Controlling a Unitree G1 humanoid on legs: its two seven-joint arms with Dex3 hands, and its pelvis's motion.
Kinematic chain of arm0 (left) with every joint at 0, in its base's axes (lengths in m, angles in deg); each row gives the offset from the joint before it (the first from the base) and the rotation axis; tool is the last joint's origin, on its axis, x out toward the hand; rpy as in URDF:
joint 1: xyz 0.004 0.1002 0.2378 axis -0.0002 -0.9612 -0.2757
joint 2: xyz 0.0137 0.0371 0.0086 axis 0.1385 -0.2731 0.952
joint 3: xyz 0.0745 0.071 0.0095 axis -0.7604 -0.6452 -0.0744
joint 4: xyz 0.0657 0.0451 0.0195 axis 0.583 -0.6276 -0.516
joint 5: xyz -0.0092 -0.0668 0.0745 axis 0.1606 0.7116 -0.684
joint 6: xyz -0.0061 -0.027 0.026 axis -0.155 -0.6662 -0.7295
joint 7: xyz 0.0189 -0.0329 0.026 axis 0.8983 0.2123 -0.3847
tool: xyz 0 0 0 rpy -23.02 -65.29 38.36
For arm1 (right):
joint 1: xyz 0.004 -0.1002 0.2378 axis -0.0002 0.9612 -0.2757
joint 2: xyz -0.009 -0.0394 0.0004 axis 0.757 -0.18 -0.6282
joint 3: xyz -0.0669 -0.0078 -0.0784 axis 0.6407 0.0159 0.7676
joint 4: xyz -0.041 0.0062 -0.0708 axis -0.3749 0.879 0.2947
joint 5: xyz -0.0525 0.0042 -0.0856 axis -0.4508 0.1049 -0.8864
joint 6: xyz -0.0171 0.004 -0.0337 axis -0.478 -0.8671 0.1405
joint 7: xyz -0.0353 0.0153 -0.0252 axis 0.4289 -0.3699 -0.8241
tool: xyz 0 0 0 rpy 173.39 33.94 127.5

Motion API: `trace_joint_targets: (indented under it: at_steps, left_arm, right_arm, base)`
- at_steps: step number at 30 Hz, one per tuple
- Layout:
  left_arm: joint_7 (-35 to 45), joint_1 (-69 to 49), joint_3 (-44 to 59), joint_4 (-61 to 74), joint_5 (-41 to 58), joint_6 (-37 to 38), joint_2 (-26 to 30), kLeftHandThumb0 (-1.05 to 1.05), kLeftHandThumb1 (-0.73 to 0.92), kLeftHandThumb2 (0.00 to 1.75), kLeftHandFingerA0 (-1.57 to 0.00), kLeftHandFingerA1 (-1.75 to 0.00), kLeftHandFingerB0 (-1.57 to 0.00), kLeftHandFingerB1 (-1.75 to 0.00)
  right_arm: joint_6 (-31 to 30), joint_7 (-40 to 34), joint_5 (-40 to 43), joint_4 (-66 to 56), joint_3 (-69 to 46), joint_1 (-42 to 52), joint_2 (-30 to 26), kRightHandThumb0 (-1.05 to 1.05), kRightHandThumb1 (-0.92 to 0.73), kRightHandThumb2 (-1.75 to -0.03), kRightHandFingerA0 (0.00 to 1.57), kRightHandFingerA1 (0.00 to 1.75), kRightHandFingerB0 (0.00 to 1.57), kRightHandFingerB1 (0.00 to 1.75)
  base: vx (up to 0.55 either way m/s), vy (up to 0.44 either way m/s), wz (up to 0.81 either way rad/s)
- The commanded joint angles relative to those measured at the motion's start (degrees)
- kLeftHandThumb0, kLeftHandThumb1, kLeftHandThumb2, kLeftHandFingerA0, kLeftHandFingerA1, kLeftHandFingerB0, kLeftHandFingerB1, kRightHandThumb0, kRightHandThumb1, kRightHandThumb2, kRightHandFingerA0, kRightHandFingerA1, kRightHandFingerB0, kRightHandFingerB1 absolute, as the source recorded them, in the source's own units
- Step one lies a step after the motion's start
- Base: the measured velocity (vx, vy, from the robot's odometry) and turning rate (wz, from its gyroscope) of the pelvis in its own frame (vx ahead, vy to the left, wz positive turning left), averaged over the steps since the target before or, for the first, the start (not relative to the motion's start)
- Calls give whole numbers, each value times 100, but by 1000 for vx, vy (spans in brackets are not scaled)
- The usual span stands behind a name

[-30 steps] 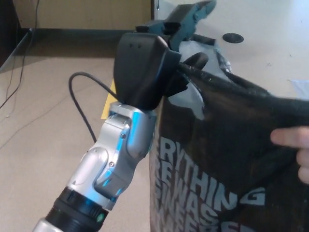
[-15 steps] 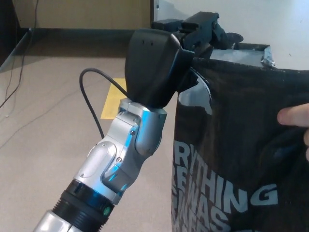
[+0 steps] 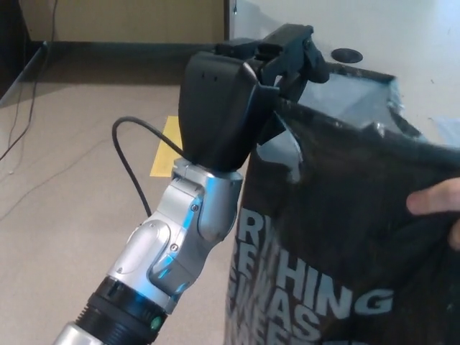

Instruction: A person is holding a plastic bag and the robot extends its left hand to grab the bag by hooking its thumb into the holes at the top and brings its hand down by its side. Then it extends its arm again to hand the plastic bag back to the person.

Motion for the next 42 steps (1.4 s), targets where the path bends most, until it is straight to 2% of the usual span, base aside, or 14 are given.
trace_joint_targets:
  at_steps: [1, 2, 3, 10, 13, 14, 18, 19, 27, 32, 38, 39, 40, 42]
  left_arm:
    - [-325, -67, 121, 397, -113, 47, 61, -17, 74, 69, -101, -171, -75, -120]
    - [-134, -168, 193, 609, 37, 50, 81, -15, 58, 96, -124, -139, -76, -111]
    - [-95, -177, 232, 665, 72, 54, 98, -7, 68, 82, -91, -174, -66, -137]
    - [-109, 202, 983, 778, 554, 389, 463, -12, 76, 77, -91, -170, -69, -133]
    - [98, 204, 1315, 867, 848, 631, 791, -2, 68, 84, -88, -169, -70, -129]
    - [85, 161, 1421, 855, 908, 751, 926, 2, 58, 90, -103, -161, -81, -124]
    - [135, -90, 1775, 1016, 1022, 869, 1312, 14, 71, 102, -79, -175, -64, -137]
    - [105, -162, 1929, 1003, 1035, 944, 1514, 5, 62, 97, -82, -166, -74, -121]
    - [387, -519, 2539, 775, 1643, 1495, 2247, 4, 55, 98, -100, -142, -82, -116]
    - [330, -1223, 2995, 1049, 1680, 1666, 2586, -3, 60, 93, -94, -170, -75, -127]
    - [261, -2156, 3464, 1381, 1837, 2104, 2680, -1, 57, 92, -94, -168, -80, -123]
    - [173, -2383, 3550, 1425, 1750, 2168, 2667, -2, 54, 93, -110, -157, -89, -120]
    - [129, -2592, 3611, 1418, 1770, 2323, 2636, -3, 61, 92, -94, -168, -81, -117]
    - [41, -3238, 3774, 1385, 1747, 2612, 2592, -6, 67, 86, -100, -167, -76, -121]
  right_arm:
    - [9, -36, -25, -23, 15, 140, -147, -35, -60, -77, 66, 59, 47, 49]
    - [57, -15, -3, -26, 12, 208, -125, -34, -60, -77, 66, 59, 47, 49]
    - [71, -5, 5, -22, 11, 224, -122, -34, -60, -77, 66, 59, 47, 50]
    - [109, 19, 3, 97, 22, 92, -110, -35, -60, -77, 64, 59, 48, 50]
    - [69, 70, 76, 114, -30, 49, -105, -36, -60, -78, 64, 59, 47, 50]
    - [85, 51, 74, 122, -33, 69, -100, -35, -60, -77, 66, 60, 48, 50]
    - [130, 49, 39, 137, -13, 133, -119, -35, -60, -77, 65, 58, 48, 50]
    - [120, 36, 20, 160, -1, 114, -124, -35, -60, -77, 64, 58, 48, 50]
    - [107, 6, 40, 143, -24, 112, -97, -34, -60, -76, 65, 58, 48, 50]
    - [90, 45, 65, 139, -49, 98, -108, -35, -60, -77, 63, 57, 48, 50]
    - [44, -57, 20, 136, -36, 31, -74, -35, -60, -76, 65, 57, 49, 50]
    - [41, -53, 23, 133, -34, 31, -59, -34, -60, -77, 67, 59, 49, 50]
    - [36, -51, 16, 109, -28, 40, -63, -34, -60, -76, 66, 58, 48, 49]
    - [39, -18, 16, 121, -15, 50, -52, -35, -60, -78, 70, 61, 46, 49]
  base:
    - [0, 0, 0]
    - [0, 0, 0]
    - [0, 0, 0]
    - [0, 0, 0]
    - [0, 0, 0]
    - [0, 0, 0]
    - [0, 0, 0]
    - [0, 0, 0]
    - [0, 0, 0]
    - [0, 0, 0]
    - [0, 0, 0]
    - [0, 0, 0]
    - [0, 0, 0]
    - [0, 0, 0]
